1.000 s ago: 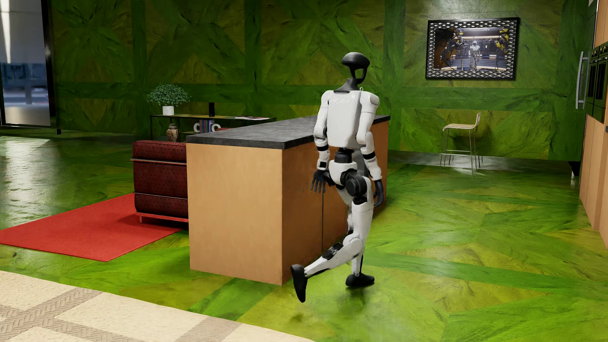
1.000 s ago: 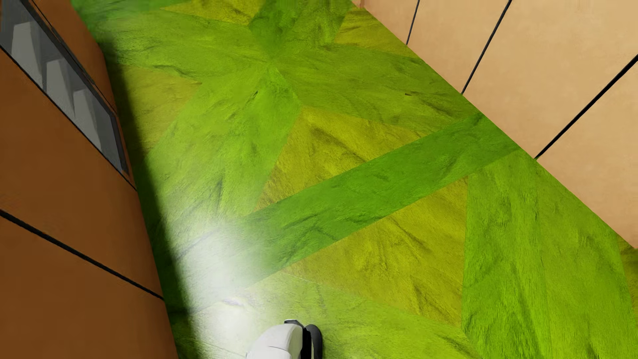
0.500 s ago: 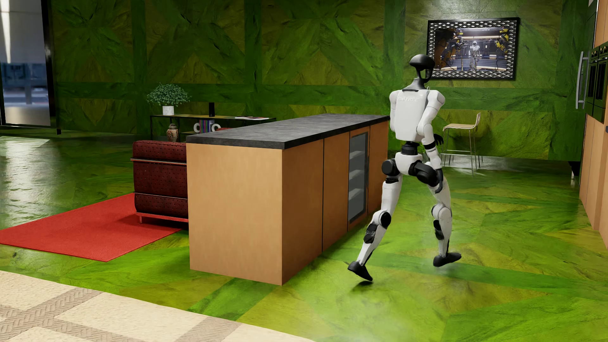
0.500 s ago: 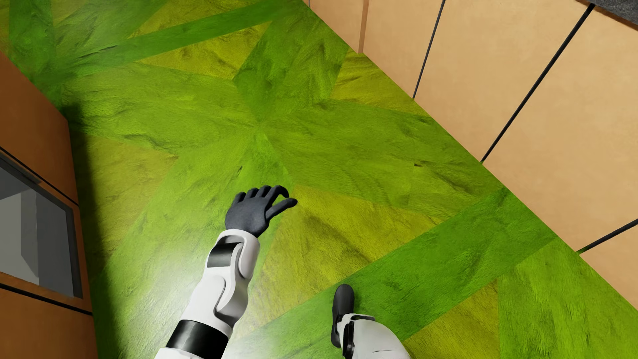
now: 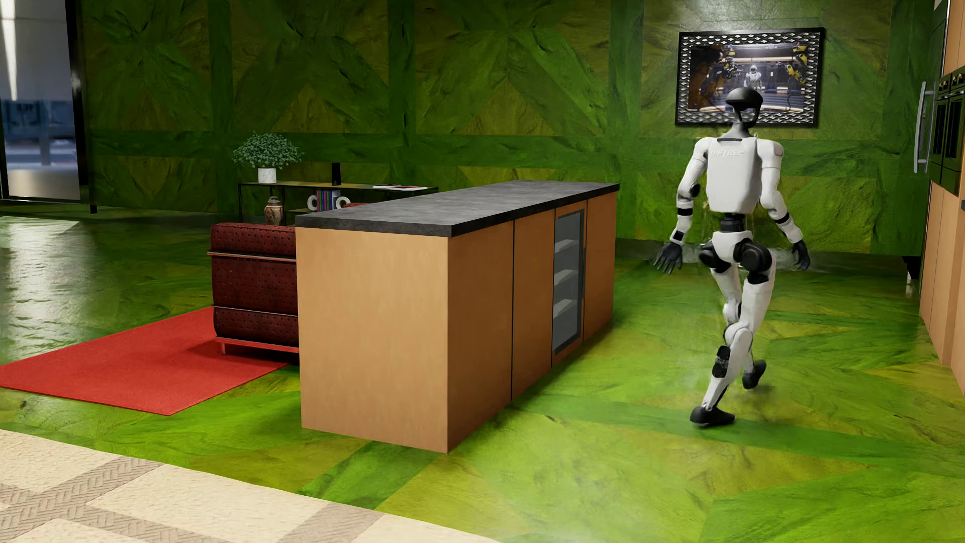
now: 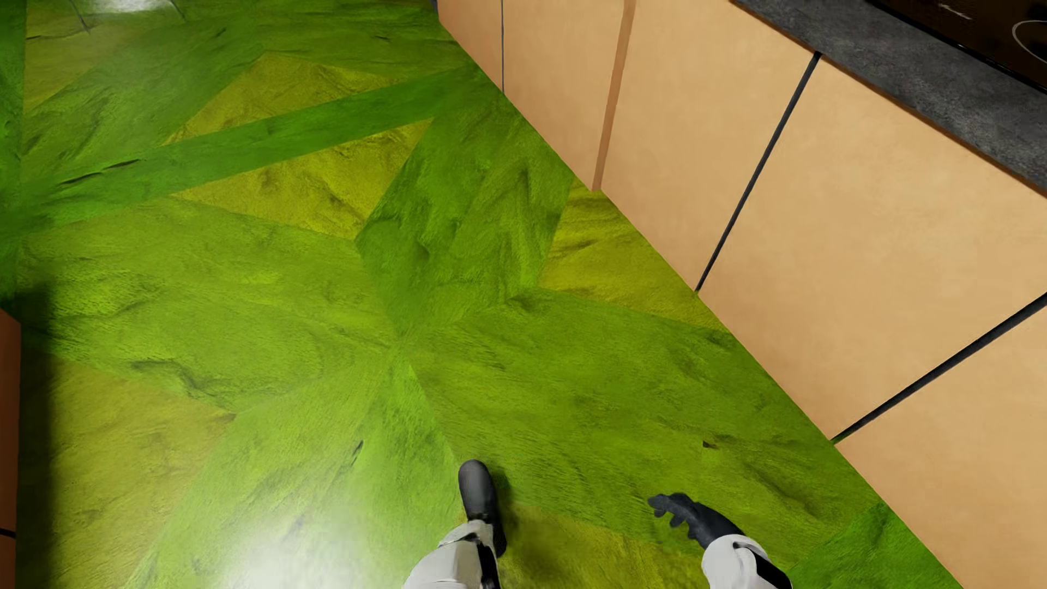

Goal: Circle the counter

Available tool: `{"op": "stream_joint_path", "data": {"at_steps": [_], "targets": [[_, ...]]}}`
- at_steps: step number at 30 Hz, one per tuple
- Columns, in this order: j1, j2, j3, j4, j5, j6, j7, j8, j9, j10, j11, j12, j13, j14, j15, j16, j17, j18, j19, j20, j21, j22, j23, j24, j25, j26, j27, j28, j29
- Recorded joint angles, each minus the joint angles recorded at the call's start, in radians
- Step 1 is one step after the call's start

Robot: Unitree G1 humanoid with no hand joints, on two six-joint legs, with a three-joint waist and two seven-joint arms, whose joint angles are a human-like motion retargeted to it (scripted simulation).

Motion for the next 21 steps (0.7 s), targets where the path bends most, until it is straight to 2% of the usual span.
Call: {"op": "stream_joint_path", "data": {"at_steps": [1, 2, 3, 4, 5, 6, 7, 8, 9, 10, 11, 12, 13, 14, 15, 16, 17, 18, 19, 20, 21], "targets": [[-0.018, 0.052, 0.002, -0.042, 0.002, 0.001, -0.037, -0.004, 0.001, -0.051, -0.003, 0.010, -0.012, -0.042, -0.016, 0.016, -0.004, -0.042, 0.008, -0.041, -0.009, 0.022, 0.003, 0.064, 0.016, -0.016, 0.008, -0.064, -0.005], [-0.024, 0.098, 0.000, -0.063, 0.003, 0.000, -0.014, -0.026, 0.000, 0.004, 0.023, 0.005, -0.007, -0.018, -0.016, 0.036, -0.003, -0.014, 0.023, -0.078, -0.030, 0.040, 0.014, 0.134, 0.035, -0.035, 0.024, -0.136, -0.003], [-0.028, 0.135, 0.005, -0.087, -0.005, -0.006, -0.020, -0.047, 0.000, 0.103, 0.060, -0.007, 0.009, 0.010, 0.004, 0.040, -0.006, 0.043, 0.030, -0.079, -0.046, 0.030, 0.031, 0.181, 0.041, -0.042, 0.040, -0.167, -0.005], [-0.018, 0.150, 0.014, -0.103, -0.024, -0.018, -0.015, -0.048, -0.001, 0.168, 0.123, -0.012, 0.021, 0.052, 0.075, 0.017, -0.011, 0.182, 0.034, -0.037, -0.040, -0.007, 0.060, 0.186, 0.030, -0.045, 0.059, -0.164, 0.004], [0.003, 0.132, 0.026, -0.109, -0.056, -0.033, 0.005, -0.044, 0.000, 0.224, 0.249, -0.014, 0.035, 0.115, 0.179, -0.015, -0.019, 0.267, 0.069, 0.014, -0.025, -0.046, 0.096, 0.175, 0.016, -0.056, 0.079, -0.136, 0.030], [0.015, 0.079, 0.037, -0.114, -0.100, -0.051, 0.018, -0.054, 0.004, 0.309, 0.449, -0.025, 0.053, 0.101, 0.291, -0.054, -0.027, 0.350, 0.090, 0.085, -0.005, -0.083, 0.132, 0.127, -0.005, -0.068, 0.093, -0.096, 0.063], [0.036, -0.014, 0.042, -0.131, -0.144, -0.070, 0.024, -0.040, 0.011, 0.376, 0.679, -0.057, 0.072, 0.031, 0.402, -0.098, -0.035, 0.355, 0.128, 0.163, 0.017, -0.110, 0.161, 0.058, -0.036, -0.069, 0.101, -0.056, 0.094], [0.072, -0.114, 0.041, -0.164, -0.201, -0.090, 0.023, -0.028, 0.016, 0.408, 0.877, -0.111, 0.099, -0.028, 0.460, -0.132, -0.040, 0.350, 0.111, 0.214, 0.026, -0.114, 0.172, 0.008, -0.065, -0.057, 0.110, -0.025, 0.118], [0.123, -0.219, 0.033, -0.205, -0.250, -0.108, 0.011, -0.011, 0.022, 0.409, 1.026, -0.185, 0.132, -0.071, 0.393, -0.145, -0.035, 0.343, 0.065, 0.225, 0.017, -0.098, 0.164, 0.006, -0.085, -0.037, 0.118, 0.005, 0.130], [0.185, -0.322, 0.018, -0.249, -0.295, -0.123, -0.016, 0.004, 0.026, 0.384, 1.119, -0.272, 0.173, -0.099, 0.346, -0.139, -0.018, 0.337, 0.031, 0.190, -0.016, -0.063, 0.144, 0.063, -0.081, -0.013, 0.123, 0.022, 0.121], [0.254, -0.415, -0.001, -0.295, -0.336, -0.133, -0.054, 0.019, 0.028, 0.345, 1.163, -0.361, 0.225, -0.118, 0.333, -0.132, 0.010, 0.331, 0.010, 0.143, -0.059, -0.019, 0.116, 0.130, -0.057, -0.017, 0.123, 0.031, 0.104], [0.323, -0.501, -0.023, -0.335, -0.365, -0.141, -0.104, 0.031, 0.027, 0.301, 1.154, -0.452, 0.278, -0.131, 0.342, -0.122, 0.035, 0.326, 0.005, 0.084, -0.103, 0.006, 0.080, 0.198, -0.021, -0.045, 0.111, 0.018, 0.098], [0.383, -0.576, -0.045, -0.368, -0.386, -0.146, -0.160, 0.036, 0.024, 0.272, 1.097, -0.536, 0.325, -0.150, 0.342, -0.118, 0.048, 0.321, -0.018, 0.033, -0.134, 0.006, 0.049, 0.241, 0.005, -0.096, 0.091, 0.005, 0.097], [0.442, -0.636, -0.066, -0.393, -0.389, -0.150, -0.217, 0.042, 0.020, 0.247, 0.999, -0.609, 0.357, -0.172, 0.340, -0.110, 0.051, 0.316, -0.018, -0.014, -0.148, -0.020, 0.035, 0.262, 0.015, -0.160, 0.084, 0.000, 0.104], [0.495, -0.677, -0.082, -0.408, -0.386, -0.152, -0.270, 0.046, 0.015, 0.229, 0.850, -0.674, 0.381, -0.199, 0.348, -0.107, 0.054, 0.311, -0.002, -0.047, -0.155, -0.063, 0.023, 0.253, 0.019, -0.222, 0.079, 0.018, 0.105], [0.545, -0.697, -0.093, -0.419, -0.383, -0.155, -0.317, 0.047, 0.011, 0.212, 0.652, -0.728, 0.397, -0.228, 0.356, -0.106, 0.056, 0.307, 0.013, -0.068, -0.161, -0.114, 0.021, 0.220, 0.016, -0.272, 0.080, 0.049, 0.103], [0.593, -0.691, -0.099, -0.430, -0.371, -0.157, -0.355, 0.055, 0.006, 0.196, 0.397, -0.774, 0.404, -0.256, 0.376, -0.097, 0.056, 0.298, 0.041, -0.100, -0.164, -0.168, 0.029, 0.205, 0.004, -0.299, 0.087, 0.084, 0.102], [0.648, -0.660, -0.102, -0.431, -0.337, -0.159, -0.388, 0.103, 0.001, 0.165, 0.108, -0.805, 0.400, -0.278, 0.405, -0.080, 0.058, 0.284, 0.048, -0.131, -0.163, -0.231, 0.044, 0.199, -0.011, -0.316, 0.095, 0.128, 0.108], [0.699, -0.646, -0.100, -0.431, -0.313, -0.160, -0.407, 0.129, 0.000, 0.151, -0.093, -0.815, 0.392, -0.302, 0.349, -0.069, 0.053, 0.268, 0.067, -0.146, -0.160, -0.296, 0.062, 0.170, -0.029, -0.336, 0.103, 0.168, 0.117], [0.742, -0.658, -0.094, -0.426, -0.298, -0.161, -0.410, 0.101, 0.001, 0.158, -0.155, -0.809, 0.381, -0.334, 0.298, -0.056, 0.048, 0.254, 0.196, -0.145, -0.155, -0.357, 0.076, 0.128, -0.048, -0.354, 0.104, 0.189, 0.120], [0.781, -0.662, -0.092, -0.414, -0.280, -0.160, -0.399, 0.068, 0.004, 0.176, -0.122, -0.783, 0.367, -0.352, 0.338, -0.043, 0.046, 0.245, 0.190, -0.131, -0.149, -0.405, 0.085, 0.073, -0.066, -0.356, 0.104, 0.199, 0.117]]}}
